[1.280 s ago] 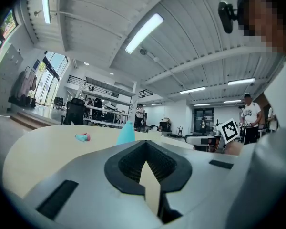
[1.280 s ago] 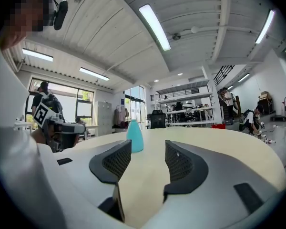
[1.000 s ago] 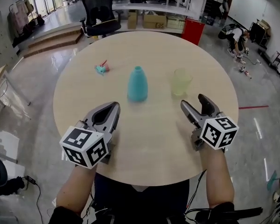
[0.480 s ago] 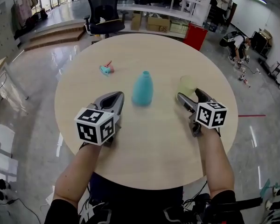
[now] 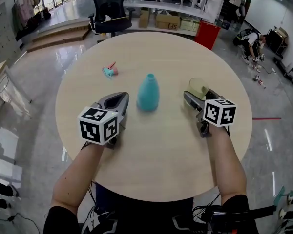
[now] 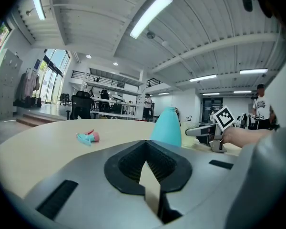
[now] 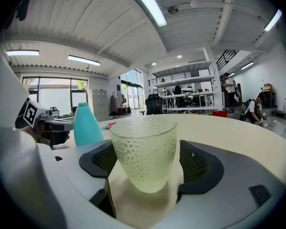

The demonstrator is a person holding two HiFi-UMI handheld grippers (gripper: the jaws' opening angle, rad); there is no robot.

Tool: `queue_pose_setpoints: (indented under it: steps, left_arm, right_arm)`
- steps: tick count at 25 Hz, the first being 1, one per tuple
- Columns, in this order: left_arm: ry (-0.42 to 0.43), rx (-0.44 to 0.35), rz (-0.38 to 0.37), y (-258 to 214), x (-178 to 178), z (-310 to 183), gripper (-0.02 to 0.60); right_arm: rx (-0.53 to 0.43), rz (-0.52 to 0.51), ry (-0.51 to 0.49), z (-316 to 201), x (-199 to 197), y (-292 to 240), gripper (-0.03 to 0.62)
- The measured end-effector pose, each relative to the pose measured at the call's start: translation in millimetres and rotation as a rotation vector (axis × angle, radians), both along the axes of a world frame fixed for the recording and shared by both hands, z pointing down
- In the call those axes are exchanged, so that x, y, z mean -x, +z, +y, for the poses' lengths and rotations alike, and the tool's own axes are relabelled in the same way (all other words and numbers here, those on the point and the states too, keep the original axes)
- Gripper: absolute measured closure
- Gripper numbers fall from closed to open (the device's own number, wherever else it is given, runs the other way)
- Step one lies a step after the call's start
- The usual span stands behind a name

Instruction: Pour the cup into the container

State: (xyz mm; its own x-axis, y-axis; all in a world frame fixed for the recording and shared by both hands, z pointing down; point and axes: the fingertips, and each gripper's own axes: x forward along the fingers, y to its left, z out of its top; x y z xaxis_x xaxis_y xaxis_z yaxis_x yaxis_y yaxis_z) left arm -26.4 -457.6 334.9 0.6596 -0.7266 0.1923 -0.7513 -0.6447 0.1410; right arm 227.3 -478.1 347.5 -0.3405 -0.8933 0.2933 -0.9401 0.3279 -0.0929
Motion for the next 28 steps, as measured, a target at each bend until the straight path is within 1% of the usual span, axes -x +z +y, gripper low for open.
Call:
queue_pose_setpoints:
  steps: [5, 10, 14, 17, 22, 25, 28]
  left_arm:
    - [-0.016, -0.032, 0.035, -4, -1, -2, 0.589]
    - [0.017, -0.062, -0.022, -3, -11, 0, 0.589]
    - [0.037, -0.062, -0.03, -5, -12, 2, 0.589]
    - [0.043, -0.064, -0.033, -4, -12, 4, 0.589]
    - [0.051, -0.063, -0.033, -4, -14, 3, 0.589]
    - [0.069, -0.062, -0.035, -2, -12, 7, 0.589]
    - [0.069, -0.062, -0.034, -4, -11, 9, 0.589]
  right_arm:
    - [0.019, 0.0, -0.023, -3, 1, 4, 0.212]
    - [0.024, 0.004, -0.044, -5, 2, 3, 0.217]
    - [0.032, 0.038, -0.064, -4, 8, -3, 0.217]
    - [0.011, 0.07, -0.083, -1, 17, -18, 0.217]
    - [-0.04, 0.169, -0.155, 3, 49, -58, 0.218]
    - [-0.051, 0.256, -0.203, 6, 73, -75, 0.217]
    - [-0.057, 0.334, -0.234, 5, 88, -88, 0.218]
